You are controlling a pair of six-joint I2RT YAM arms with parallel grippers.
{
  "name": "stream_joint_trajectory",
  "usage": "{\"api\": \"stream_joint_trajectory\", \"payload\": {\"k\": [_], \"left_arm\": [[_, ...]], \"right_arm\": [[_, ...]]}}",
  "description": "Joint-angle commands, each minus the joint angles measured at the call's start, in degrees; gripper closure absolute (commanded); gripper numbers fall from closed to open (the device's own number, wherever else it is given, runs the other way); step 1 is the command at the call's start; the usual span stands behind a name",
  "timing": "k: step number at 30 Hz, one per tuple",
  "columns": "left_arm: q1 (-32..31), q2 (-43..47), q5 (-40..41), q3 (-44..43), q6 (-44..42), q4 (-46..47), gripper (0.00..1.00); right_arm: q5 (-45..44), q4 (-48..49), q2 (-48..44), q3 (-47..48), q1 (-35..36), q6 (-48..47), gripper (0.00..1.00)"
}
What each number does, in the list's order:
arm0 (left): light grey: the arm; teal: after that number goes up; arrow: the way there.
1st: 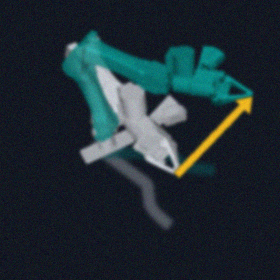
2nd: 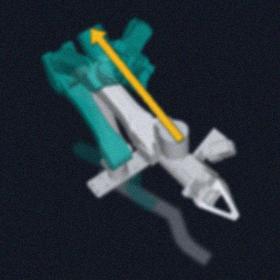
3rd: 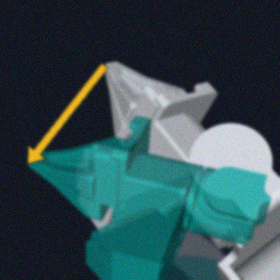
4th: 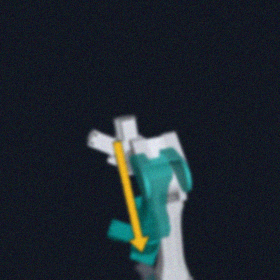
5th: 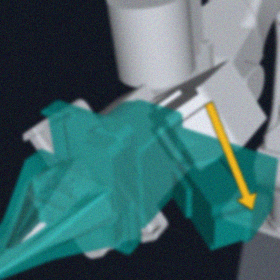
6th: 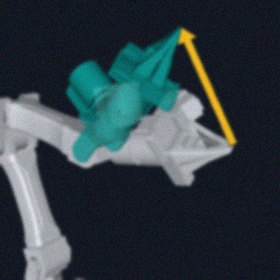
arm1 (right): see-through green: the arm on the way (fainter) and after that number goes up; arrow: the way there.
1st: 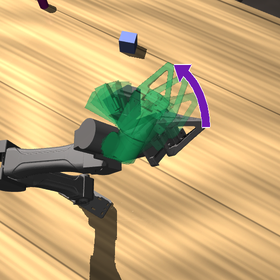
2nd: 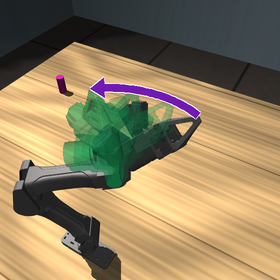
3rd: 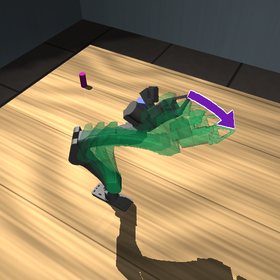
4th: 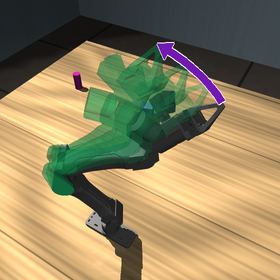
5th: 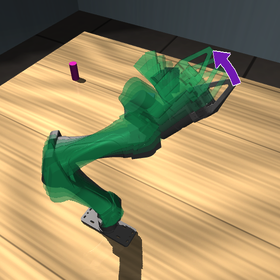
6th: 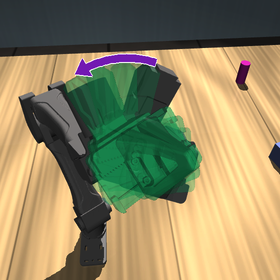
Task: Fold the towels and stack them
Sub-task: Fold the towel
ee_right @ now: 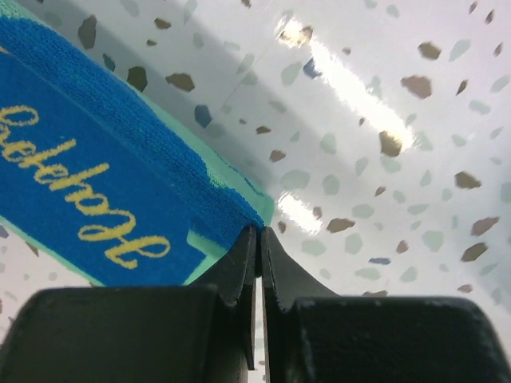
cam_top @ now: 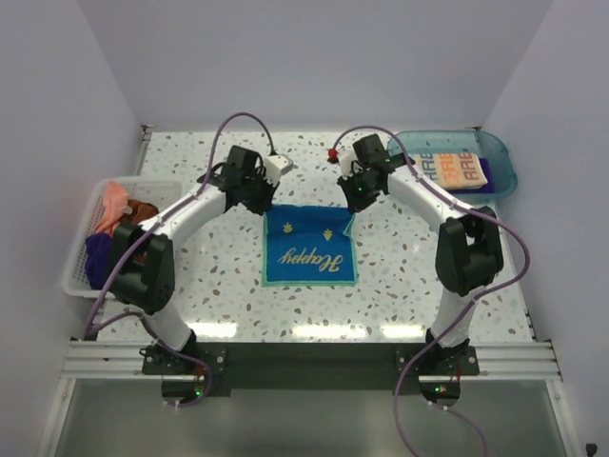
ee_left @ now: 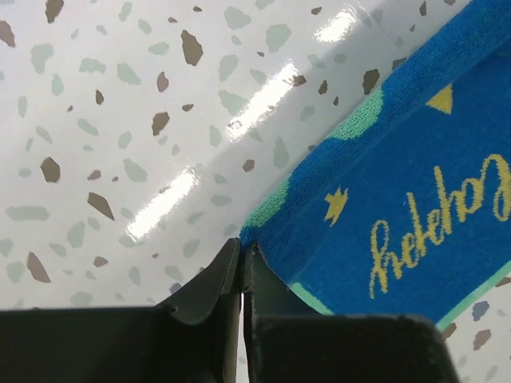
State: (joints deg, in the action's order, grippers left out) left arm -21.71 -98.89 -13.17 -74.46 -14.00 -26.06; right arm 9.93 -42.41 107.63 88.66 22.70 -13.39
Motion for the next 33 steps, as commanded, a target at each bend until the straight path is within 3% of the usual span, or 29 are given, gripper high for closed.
{"api": "stream_joint_trajectory", "payload": {"k": [1,5,10,15,23,33], "left_arm": [[-1.0,5.5,3.0,6.8,5.9,2.4,1.0],[-3.2,11.1,5.4,13.1,10.2,2.1,1.0],[-5.7,13.9,8.1,17.1,12.1,2.2,1.0],[-6.4,15.1,12.8,15.8,12.5,-0.1,1.0],[-6.2,10.9,24.4,9.9,12.2,1.9,1.0],[-5.3,12.0,22.4,11.4,10.6,7.2,1.0]], "right_arm": [[-4.4,0.3,-5.2,-5.5,0.2,6.0,1.0],[-8.3,2.1,-9.3,-10.9,0.9,8.9,1.0],[-13.5,3.7,-10.5,-12.2,3.5,5.2,1.0],[-14.4,6.7,-13.4,-13.0,4.9,2.9,1.0],[-23.1,18.0,-14.8,-14.7,5.4,-12.3,1.0],[-20.8,27.6,-16.7,-21.0,5.5,-20.6,1.0]]}}
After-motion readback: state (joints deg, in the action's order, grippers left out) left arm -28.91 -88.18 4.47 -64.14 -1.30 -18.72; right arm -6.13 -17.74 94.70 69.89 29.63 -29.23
